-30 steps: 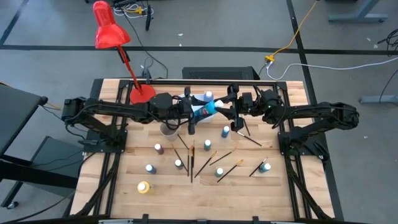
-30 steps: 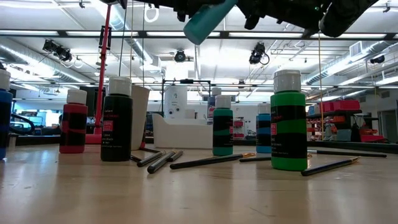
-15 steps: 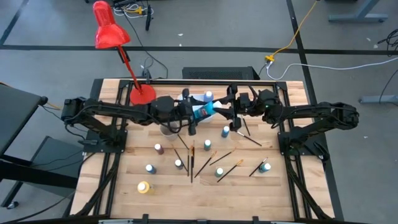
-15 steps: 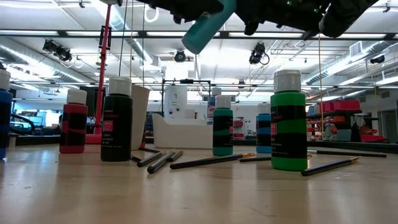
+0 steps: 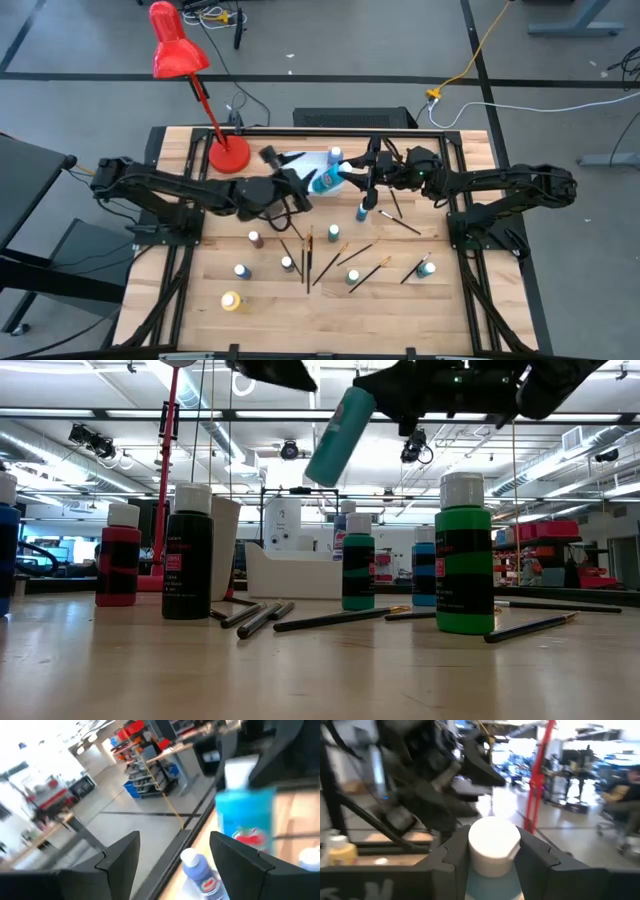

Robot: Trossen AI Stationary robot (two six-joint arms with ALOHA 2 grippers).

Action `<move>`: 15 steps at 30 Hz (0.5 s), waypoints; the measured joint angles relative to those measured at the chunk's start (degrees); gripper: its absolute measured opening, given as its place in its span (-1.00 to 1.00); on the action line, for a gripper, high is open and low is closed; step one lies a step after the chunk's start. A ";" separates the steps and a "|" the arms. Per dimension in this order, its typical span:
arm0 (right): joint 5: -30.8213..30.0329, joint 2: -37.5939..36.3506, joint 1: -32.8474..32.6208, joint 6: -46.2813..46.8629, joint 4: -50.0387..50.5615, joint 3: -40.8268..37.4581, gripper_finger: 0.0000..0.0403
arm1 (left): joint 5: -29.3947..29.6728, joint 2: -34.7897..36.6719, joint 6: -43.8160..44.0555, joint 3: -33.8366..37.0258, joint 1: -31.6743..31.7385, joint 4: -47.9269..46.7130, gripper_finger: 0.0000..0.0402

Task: Pick & Place Paint Supplies
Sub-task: Put the light blue paint bottle into the white bin

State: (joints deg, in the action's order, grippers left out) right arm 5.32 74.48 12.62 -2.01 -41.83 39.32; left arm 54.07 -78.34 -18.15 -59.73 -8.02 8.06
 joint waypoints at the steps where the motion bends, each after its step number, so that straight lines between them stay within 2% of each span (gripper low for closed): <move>1: -1.56 0.00 -0.27 -0.45 0.41 0.02 -0.37 | 0.22 1.18 2.47 -0.01 -0.57 -2.50 0.24; 4: -4.85 0.64 -1.14 -1.26 0.65 0.23 -0.41 | -1.50 5.61 8.16 -0.03 -1.72 -11.61 0.24; 9: -5.91 2.47 -2.45 -0.28 4.39 2.75 -0.41 | -11.43 13.45 19.48 0.03 -0.61 -27.89 0.24; 12: -7.67 5.39 -3.48 -1.90 9.57 7.62 -0.41 | -16.62 16.52 22.07 0.05 1.13 -33.24 0.22; 15: -9.97 9.60 -3.88 -3.48 15.94 13.88 -0.41 | -18.92 17.55 22.21 0.04 2.38 -35.04 0.19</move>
State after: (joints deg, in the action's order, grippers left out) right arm -4.65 84.08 8.73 -5.49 -25.89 53.20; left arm 35.15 -60.79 4.06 -59.70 -5.64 -26.98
